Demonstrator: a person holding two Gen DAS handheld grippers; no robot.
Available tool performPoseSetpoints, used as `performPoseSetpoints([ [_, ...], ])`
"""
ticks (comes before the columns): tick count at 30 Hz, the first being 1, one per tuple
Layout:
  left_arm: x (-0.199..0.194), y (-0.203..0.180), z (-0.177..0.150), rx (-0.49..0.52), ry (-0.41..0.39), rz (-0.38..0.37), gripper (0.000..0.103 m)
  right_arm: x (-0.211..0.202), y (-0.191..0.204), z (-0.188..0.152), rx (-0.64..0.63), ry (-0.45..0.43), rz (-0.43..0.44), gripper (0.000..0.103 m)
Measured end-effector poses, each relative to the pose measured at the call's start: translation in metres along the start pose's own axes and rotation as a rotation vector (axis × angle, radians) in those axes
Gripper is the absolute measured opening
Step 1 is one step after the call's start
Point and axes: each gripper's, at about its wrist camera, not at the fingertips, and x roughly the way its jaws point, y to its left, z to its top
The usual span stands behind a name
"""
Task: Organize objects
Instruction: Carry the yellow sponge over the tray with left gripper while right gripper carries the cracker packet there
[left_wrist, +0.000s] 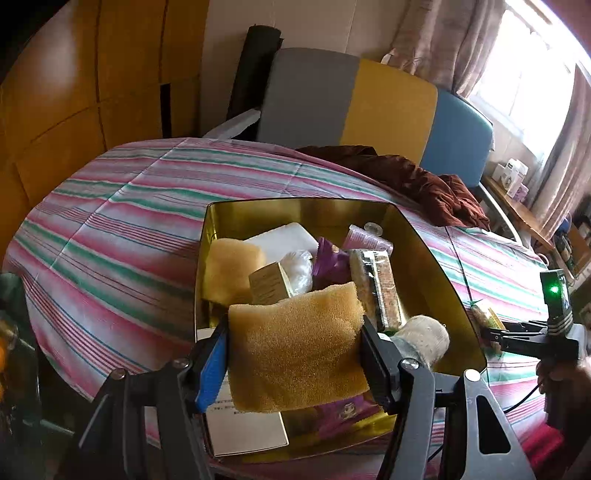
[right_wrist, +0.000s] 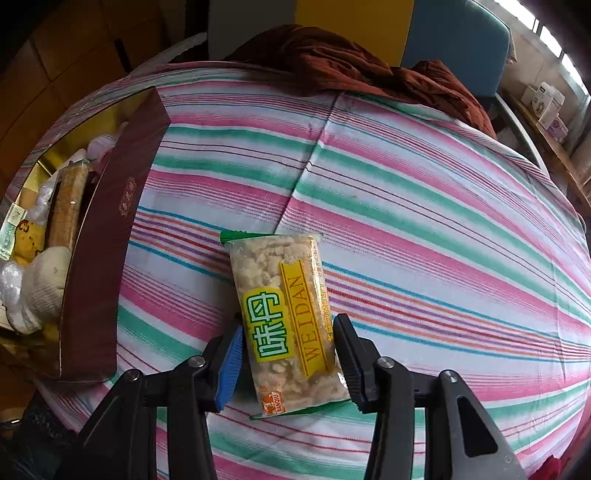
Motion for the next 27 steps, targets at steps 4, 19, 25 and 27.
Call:
performPoseSetpoints([
  [4,0.001,-0.001,-0.002,0.002,0.002,-0.015,0.064,-0.009,0.002,-0.003,0.019,-0.019,0.006,0.047],
  [19,0.002,-0.01,0.002,0.023,-0.012,-0.049,0.064,-0.065,0.076,0.01,-0.032,-0.173,0.159,0.047],
  [25,0.003,-0.013,0.008,0.028,-0.025,-0.061,0.064,-0.069,0.106,0.019,-0.063,-0.197,0.21,0.047],
  [27,0.004,-0.016,0.011,0.033,-0.029,-0.062,0.064,-0.067,0.115,0.022,-0.072,-0.196,0.222,0.047],
])
